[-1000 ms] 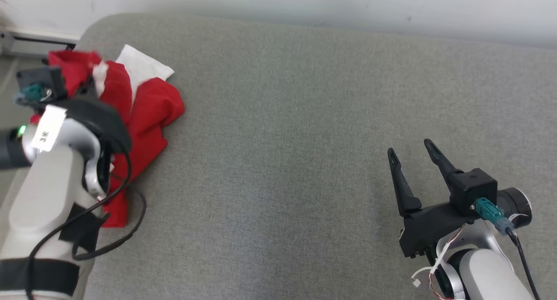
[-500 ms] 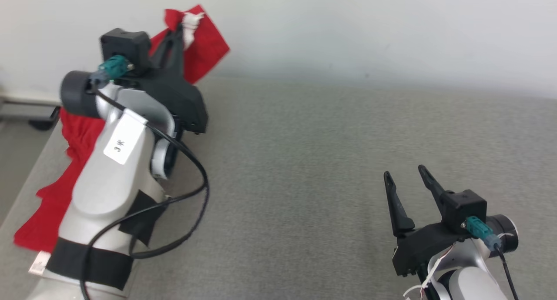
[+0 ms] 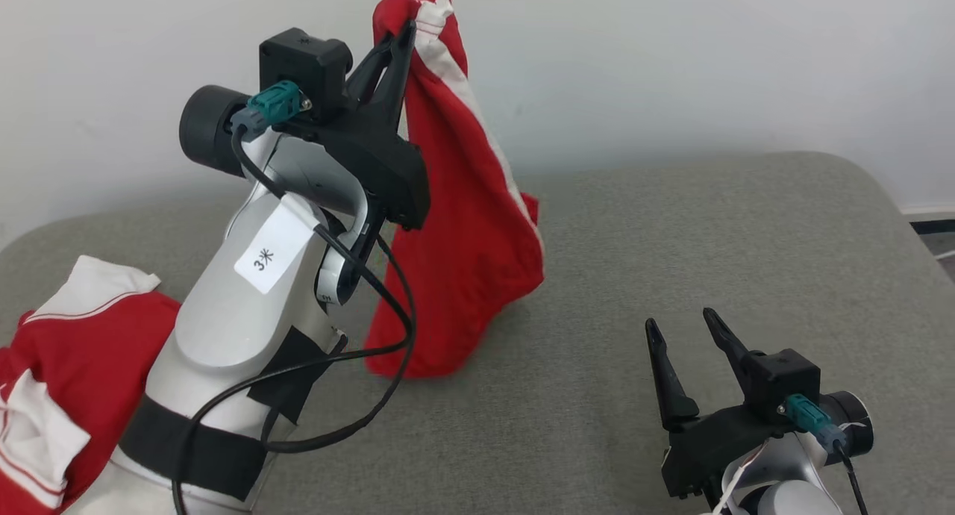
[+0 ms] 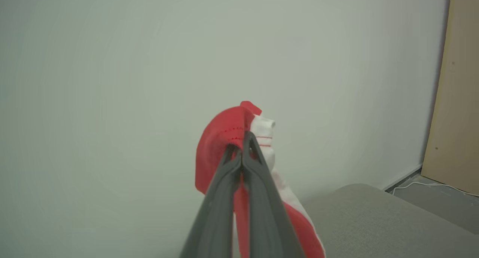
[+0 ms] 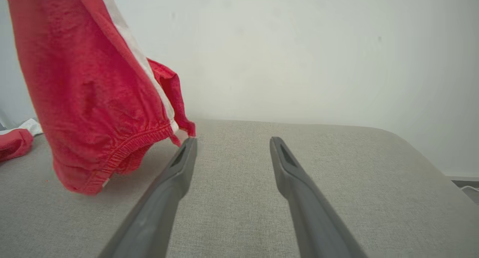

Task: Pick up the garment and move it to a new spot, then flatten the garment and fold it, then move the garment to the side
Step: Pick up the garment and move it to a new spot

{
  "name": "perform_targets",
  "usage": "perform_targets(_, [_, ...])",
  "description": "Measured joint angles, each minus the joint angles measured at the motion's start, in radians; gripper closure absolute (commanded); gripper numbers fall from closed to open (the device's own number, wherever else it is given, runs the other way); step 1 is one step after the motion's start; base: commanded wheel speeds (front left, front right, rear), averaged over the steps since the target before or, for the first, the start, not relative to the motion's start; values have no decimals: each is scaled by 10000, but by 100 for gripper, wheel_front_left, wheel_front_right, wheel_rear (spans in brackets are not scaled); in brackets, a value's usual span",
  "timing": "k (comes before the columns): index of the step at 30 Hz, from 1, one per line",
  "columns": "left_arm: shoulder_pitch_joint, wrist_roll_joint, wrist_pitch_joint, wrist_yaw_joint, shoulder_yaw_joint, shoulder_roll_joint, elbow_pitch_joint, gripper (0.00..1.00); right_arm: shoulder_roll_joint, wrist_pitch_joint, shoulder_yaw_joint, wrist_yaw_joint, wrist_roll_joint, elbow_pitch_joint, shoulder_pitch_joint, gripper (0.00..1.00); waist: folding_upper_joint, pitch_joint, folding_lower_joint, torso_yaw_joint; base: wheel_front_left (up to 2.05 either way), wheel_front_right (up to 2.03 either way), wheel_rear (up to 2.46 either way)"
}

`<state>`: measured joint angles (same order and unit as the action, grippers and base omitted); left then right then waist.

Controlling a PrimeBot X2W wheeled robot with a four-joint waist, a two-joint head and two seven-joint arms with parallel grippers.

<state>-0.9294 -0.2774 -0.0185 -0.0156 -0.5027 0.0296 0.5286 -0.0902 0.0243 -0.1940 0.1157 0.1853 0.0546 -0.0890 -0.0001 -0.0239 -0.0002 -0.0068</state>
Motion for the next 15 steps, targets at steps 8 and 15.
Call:
perform_targets(8, [-243, -621, -73, -12, -623, 52, -270, 100, 92, -65, -140, 0, 84, 44, -31, 0, 0, -73, 1, -885, 0, 0, 0])
perform_targets(15, [-402, -1099, -201, -155, -1638, 4, -221, 100, 130, -71, -232, 0, 217, 56, -83, 0, 0, -47, 1, -1667, 0, 0, 0])
